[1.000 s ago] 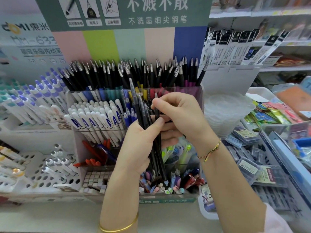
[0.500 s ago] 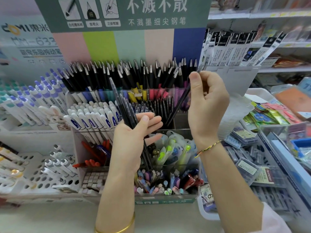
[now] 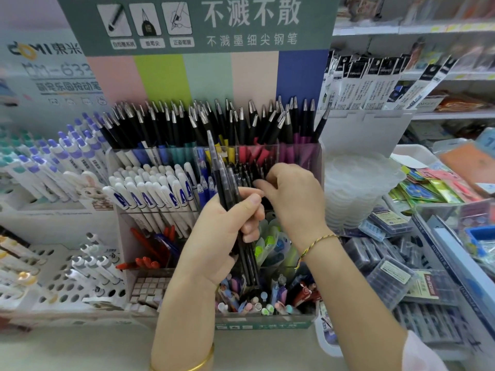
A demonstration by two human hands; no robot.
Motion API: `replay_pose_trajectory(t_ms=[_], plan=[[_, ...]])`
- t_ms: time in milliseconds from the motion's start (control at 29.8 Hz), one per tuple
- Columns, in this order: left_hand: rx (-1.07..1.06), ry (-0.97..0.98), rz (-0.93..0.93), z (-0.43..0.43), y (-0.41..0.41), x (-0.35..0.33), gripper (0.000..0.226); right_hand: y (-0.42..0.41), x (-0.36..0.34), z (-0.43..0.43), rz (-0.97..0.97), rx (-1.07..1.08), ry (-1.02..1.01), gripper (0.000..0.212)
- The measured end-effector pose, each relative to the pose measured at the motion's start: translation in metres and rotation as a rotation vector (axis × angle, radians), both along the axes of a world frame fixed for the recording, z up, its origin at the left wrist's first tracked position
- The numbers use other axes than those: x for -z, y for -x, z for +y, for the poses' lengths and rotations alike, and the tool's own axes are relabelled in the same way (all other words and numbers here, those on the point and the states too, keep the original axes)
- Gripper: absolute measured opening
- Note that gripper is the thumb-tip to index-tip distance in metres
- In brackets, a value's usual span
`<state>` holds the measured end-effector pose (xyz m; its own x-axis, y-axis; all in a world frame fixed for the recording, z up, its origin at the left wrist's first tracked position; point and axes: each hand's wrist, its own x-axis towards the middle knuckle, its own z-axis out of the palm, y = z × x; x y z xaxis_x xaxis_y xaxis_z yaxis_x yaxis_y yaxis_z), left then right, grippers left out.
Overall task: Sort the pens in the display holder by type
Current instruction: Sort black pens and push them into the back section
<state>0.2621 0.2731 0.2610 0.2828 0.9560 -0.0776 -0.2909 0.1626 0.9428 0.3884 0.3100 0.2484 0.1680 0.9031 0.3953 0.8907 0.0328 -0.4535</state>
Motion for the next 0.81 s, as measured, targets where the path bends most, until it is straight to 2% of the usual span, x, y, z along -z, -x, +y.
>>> replay_pose_trajectory(t_ms=[101, 201, 302, 403, 436, 537, 671, 738, 805], plan=[[0.031, 0.041, -0.041, 0.001, -0.001, 0.0, 0.017, -0.001, -0.002, -0.002, 0.025, 0.014, 0.044, 0.03], [0.034, 0.053, -0.063, 0.002, -0.003, 0.0, 0.023, -0.002, -0.007, -0.007, 0.194, -0.041, -0.097, 0.023], [0.054, 0.063, -0.081, 0.003, -0.003, 0.0, 0.026, -0.001, -0.023, -0.017, 0.497, -0.152, -0.126, 0.021], [0.104, 0.071, -0.085, 0.002, -0.004, 0.0, 0.026, 0.001, -0.04, -0.03, 0.996, -0.322, 0.114, 0.022], [0.12, 0.072, -0.095, 0.001, -0.005, 0.0, 0.025, 0.001, -0.042, -0.031, 1.048, -0.374, 0.211, 0.021], [0.136, 0.092, -0.154, 0.001, -0.006, 0.0, 0.021, -0.001, -0.039, -0.028, 0.942, -0.429, 0.307, 0.015], [0.135, 0.114, -0.136, 0.001, -0.003, -0.001, 0.024, -0.003, -0.036, -0.027, 1.042, -0.436, 0.293, 0.012], [0.107, 0.112, -0.087, 0.002, -0.001, -0.002, 0.025, -0.002, -0.034, -0.026, 1.126, -0.425, 0.252, 0.011], [0.068, 0.102, -0.05, 0.002, -0.001, -0.003, 0.03, -0.004, -0.033, -0.021, 1.052, -0.344, 0.114, 0.008]])
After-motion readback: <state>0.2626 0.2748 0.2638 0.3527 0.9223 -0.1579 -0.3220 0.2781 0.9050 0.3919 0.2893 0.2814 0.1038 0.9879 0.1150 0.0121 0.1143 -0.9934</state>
